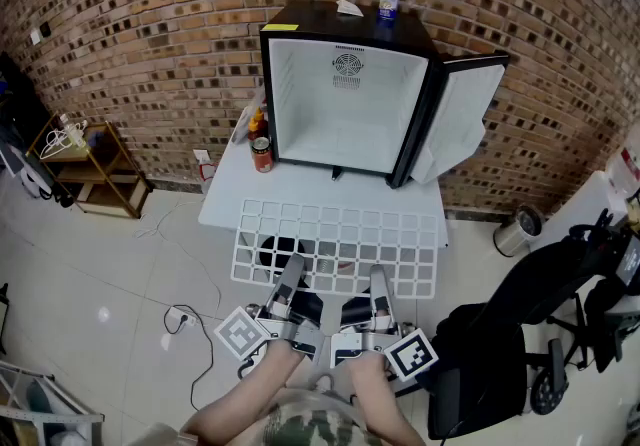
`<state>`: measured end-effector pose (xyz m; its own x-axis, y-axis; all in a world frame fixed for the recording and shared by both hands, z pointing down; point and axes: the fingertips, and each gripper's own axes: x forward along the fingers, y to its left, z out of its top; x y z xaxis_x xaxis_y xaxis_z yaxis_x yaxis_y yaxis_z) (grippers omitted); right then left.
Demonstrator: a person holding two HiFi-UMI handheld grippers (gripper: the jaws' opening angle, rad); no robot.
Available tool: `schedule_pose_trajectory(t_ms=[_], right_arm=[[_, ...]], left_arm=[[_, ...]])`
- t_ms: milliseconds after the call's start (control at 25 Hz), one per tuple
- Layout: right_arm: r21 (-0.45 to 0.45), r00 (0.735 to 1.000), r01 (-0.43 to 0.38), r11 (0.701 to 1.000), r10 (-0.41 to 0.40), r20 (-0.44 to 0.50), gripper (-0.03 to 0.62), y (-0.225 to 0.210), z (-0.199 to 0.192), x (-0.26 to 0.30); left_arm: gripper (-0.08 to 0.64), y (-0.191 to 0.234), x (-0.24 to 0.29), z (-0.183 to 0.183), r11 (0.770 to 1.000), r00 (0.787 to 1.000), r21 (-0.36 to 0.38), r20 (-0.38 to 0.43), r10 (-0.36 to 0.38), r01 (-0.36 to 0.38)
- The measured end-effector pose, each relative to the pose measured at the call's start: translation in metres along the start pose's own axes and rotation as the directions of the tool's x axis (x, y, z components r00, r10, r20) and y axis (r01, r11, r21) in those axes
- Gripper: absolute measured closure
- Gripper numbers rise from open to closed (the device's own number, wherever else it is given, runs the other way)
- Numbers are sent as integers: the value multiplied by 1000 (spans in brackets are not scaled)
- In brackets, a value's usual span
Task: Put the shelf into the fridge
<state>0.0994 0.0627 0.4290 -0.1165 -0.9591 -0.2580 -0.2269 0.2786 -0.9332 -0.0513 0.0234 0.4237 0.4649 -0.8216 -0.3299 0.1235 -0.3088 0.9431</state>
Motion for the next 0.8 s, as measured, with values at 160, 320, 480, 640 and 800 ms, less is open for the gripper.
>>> schedule_pose_trajectory(t_ms=[160, 320, 480, 640, 800], right_arm=[[7, 1000, -8, 1000, 8, -15, 558, -2, 13, 2], [10, 1000, -12, 1000, 13, -22, 558, -4, 23, 3], [12, 999, -14, 1000, 14, -37, 558, -7, 26, 9], [14, 999, -9, 1000, 10, -45, 558, -11, 30, 18], [-1, 999, -5, 1000, 5, -53, 558, -14, 32, 30]], left_arm=[[535, 0, 6, -10, 1000, 1000, 11, 15, 2, -2], [534, 0, 12, -17, 1000, 1000, 24, 18, 4, -4], [535, 1, 19, -17, 1000, 1000, 31, 25, 7, -7], [535, 5, 28, -15, 999, 1000, 36, 23, 11, -11], [534, 11, 39, -11, 1000, 1000, 20, 20, 12, -13]])
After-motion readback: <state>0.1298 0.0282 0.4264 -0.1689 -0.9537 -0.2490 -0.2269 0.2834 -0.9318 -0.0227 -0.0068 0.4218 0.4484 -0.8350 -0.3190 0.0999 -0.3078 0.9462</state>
